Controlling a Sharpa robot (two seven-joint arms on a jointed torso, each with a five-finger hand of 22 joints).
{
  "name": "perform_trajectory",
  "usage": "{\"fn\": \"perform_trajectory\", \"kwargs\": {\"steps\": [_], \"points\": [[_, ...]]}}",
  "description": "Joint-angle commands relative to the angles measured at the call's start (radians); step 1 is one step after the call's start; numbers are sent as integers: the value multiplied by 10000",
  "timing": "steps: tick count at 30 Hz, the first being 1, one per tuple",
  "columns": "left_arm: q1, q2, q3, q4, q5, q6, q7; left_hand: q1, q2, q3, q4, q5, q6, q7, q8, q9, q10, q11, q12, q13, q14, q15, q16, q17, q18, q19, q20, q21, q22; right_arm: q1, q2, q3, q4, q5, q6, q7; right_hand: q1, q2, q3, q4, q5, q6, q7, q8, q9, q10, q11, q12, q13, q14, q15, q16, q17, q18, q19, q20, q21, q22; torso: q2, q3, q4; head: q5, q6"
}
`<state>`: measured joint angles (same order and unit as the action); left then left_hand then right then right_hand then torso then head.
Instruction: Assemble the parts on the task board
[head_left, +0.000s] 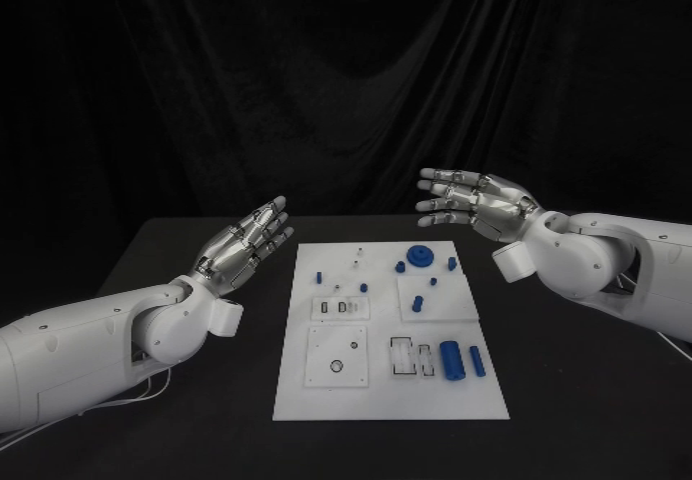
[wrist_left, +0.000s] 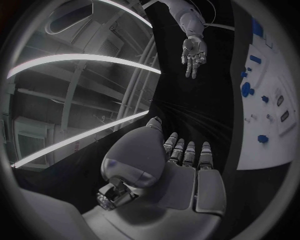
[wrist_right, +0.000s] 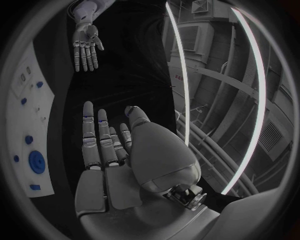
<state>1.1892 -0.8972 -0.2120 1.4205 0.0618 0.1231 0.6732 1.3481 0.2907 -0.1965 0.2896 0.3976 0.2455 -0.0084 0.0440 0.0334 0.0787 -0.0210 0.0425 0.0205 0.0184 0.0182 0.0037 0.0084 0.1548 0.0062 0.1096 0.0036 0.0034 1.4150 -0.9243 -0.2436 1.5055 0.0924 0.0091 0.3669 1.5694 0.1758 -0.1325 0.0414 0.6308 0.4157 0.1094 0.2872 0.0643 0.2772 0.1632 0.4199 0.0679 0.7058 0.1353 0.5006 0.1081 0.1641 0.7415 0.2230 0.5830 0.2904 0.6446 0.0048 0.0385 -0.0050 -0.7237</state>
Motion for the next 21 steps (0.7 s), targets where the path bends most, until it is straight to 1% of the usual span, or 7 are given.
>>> {"fn": "perform_trajectory", "kwargs": {"steps": [1,5,7,10,14,16,21], "points": [[-5,34,15,147,-1194,263,1589,123,-13,63,6,85,111,5,66,18,39,63,92,19,28,90,64,18,91,17,104,34,14,152,100,-32,127,-2280,-672,-646,699,-354,661,-779,-839,1555,286,739,86,1630,-29,1398,-11,2481,-500,994,-96,206,1072,-437,2693,1588,663,10,147,-109,-192],[0,-31,14,74,-1357,197,1683,181,-13,89,-9,162,127,32,66,18,26,87,108,16,25,117,58,15,96,21,139,37,15,358,116,-33,55,-4453,-1316,-1212,696,-542,818,-686,-1617,2381,347,809,58,2753,-85,1461,-61,3484,-775,1575,75,225,1509,-639,3739,2221,910,-3,188,-223,-407],[1,-61,14,69,-1393,180,1714,219,-15,107,-18,205,134,46,66,18,19,97,115,14,24,131,56,14,99,24,156,39,16,408,101,-33,52,-5741,-1659,-1489,696,-646,968,-551,-2020,2786,344,792,53,3288,-155,1317,-75,4043,-923,2093,323,230,1853,-767,4152,2469,1035,-37,241,-288,-477],[1,-158,14,124,-1423,126,1766,307,-26,144,-37,272,185,88,75,23,27,140,144,18,28,148,54,14,107,30,184,43,19,452,63,-32,103,-7627,-2254,-2019,609,-960,1321,-96,-2419,3098,316,499,15,3878,-216,790,-75,4328,-1003,2754,736,222,2187,-845,4504,2750,1140,-73,304,-352,-610],[1,-410,16,330,-1443,-36,1853,362,-38,162,-47,335,203,106,77,24,26,167,158,18,19,154,48,10,114,30,199,43,18,486,-12,-32,195,-10374,-3146,-2801,297,-1359,1415,492,-2996,2915,187,125,19,4375,-286,463,-59,4843,-968,3538,1213,-50,3462,-786,5524,4358,1346,-126,411,-487,-653],[3,-554,21,442,-1449,-112,1901,389,-52,164,-51,361,239,120,84,28,41,191,176,22,19,143,46,9,122,31,199,43,18,500,-31,-32,209,-11986,-3524,-3255,242,-1551,1592,780,-3599,2943,80,-48,35,4615,-327,293,-58,5055,-1023,4004,1518,-248,4218,-797,6186,5494,1418,-136,442,-541,-690],[12,-806,40,666,-1454,-216,1968,430,-54,177,-57,419,264,144,88,30,47,223,192,23,14,129,43,7,133,27,195,40,16,547,-62,-32,303,-14886,-3916,-4248,90,-1917,1835,1158,-3740,3269,-37,-291,81,5034,-426,91,-47,5569,-1083,4760,2010,-560,5362,-887,7233,7355,1581,-172,511,-695,-696]]}}
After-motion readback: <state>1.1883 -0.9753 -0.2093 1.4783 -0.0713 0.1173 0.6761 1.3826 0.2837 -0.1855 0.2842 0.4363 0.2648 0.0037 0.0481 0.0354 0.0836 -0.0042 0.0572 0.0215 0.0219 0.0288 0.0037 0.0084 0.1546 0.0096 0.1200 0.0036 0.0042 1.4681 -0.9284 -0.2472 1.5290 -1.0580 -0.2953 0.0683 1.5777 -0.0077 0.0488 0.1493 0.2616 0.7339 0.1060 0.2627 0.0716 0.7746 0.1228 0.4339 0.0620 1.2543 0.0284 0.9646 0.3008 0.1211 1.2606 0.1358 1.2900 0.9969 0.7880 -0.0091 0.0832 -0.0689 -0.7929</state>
